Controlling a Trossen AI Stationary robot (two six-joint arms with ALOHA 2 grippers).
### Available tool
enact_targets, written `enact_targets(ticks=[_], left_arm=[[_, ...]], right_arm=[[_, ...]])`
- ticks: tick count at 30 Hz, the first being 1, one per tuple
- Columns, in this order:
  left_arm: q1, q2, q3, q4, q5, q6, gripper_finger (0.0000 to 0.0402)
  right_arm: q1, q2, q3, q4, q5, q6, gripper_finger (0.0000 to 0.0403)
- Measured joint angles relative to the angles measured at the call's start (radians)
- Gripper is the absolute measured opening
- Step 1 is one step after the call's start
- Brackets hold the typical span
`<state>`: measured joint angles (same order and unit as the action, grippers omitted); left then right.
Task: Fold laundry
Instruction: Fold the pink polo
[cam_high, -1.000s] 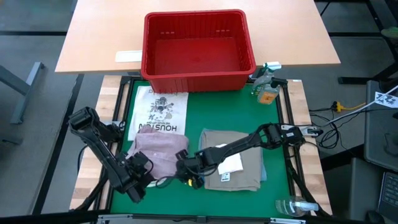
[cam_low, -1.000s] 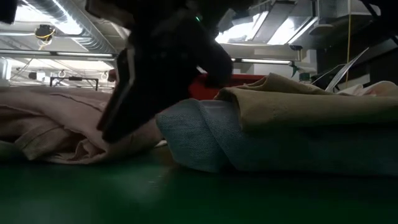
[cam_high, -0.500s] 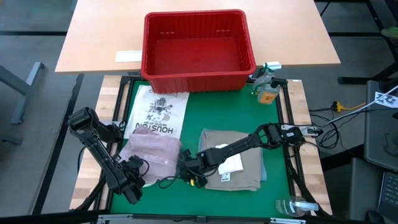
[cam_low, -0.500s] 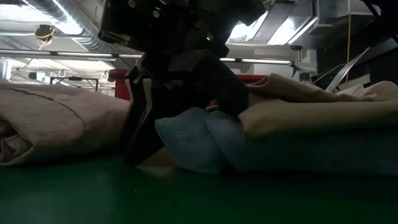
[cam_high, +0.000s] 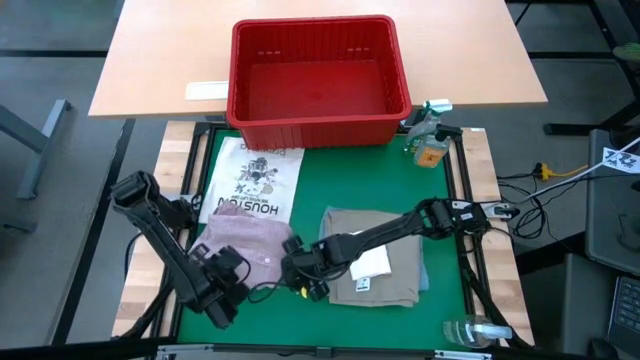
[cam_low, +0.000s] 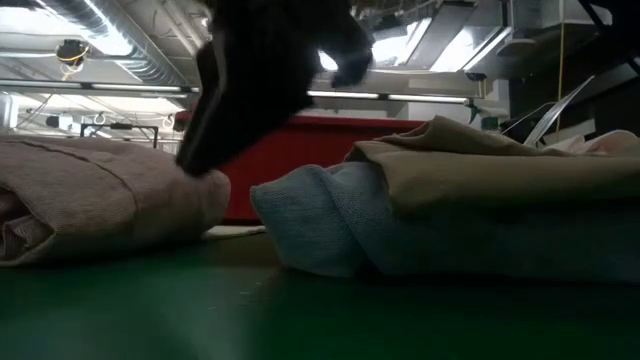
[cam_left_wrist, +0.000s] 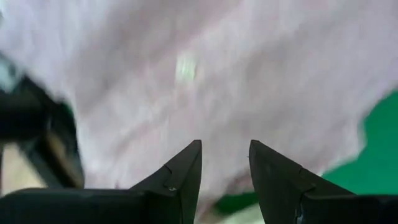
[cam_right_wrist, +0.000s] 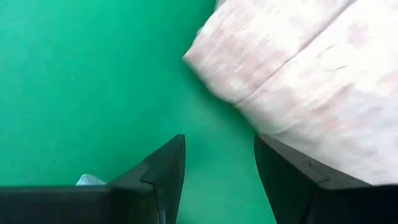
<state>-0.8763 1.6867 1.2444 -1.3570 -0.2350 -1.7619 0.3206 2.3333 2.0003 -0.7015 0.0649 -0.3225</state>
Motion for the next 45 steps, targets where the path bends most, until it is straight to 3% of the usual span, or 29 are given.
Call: enact_targets(ticks=[5, 13, 19, 23, 28, 33, 38, 45], left_arm=[[0.056, -0.04, 0.023, -0.05, -0.161, 0.003, 0.0128], [0.177, -0.167, 0.023, -0.221, -0.187, 0.099, 0.0128], [0.297, -0.287, -0.031, -0.201, -0.213, 0.182, 0.0128], [0.37, -0.337, -0.104, -0.185, -0.178, 0.177, 0.0128], [0.418, -0.352, -0.191, -0.092, -0.069, 0.202, 0.0128], [0.442, -0.352, -0.298, -0.003, -0.086, 0.222, 0.0128], [0.497, -0.352, -0.428, 0.053, -0.096, 0.221, 0.0128], [0.572, -0.352, -0.594, 0.291, -0.12, 0.252, 0.0128]], right_arm=[[0.0, -0.003, 0.067, -0.034, 0.058, 0.0, 0.0192], [0.0, -0.005, 0.176, -0.149, 0.169, -0.064, 0.0192], [-0.015, -0.004, 0.182, -0.089, 0.257, -0.105, 0.0192], [-0.052, 0.005, 0.182, -0.066, 0.224, -0.092, 0.0192], [-0.104, 0.017, 0.181, -0.073, 0.096, -0.023, 0.0192], [-0.142, 0.027, 0.131, -0.021, -0.008, -0.019, 0.0192], [-0.165, 0.027, 0.024, 0.069, -0.013, -0.018, 0.0192], [-0.178, 0.028, -0.114, 0.136, -0.011, -0.018, 0.0192]])
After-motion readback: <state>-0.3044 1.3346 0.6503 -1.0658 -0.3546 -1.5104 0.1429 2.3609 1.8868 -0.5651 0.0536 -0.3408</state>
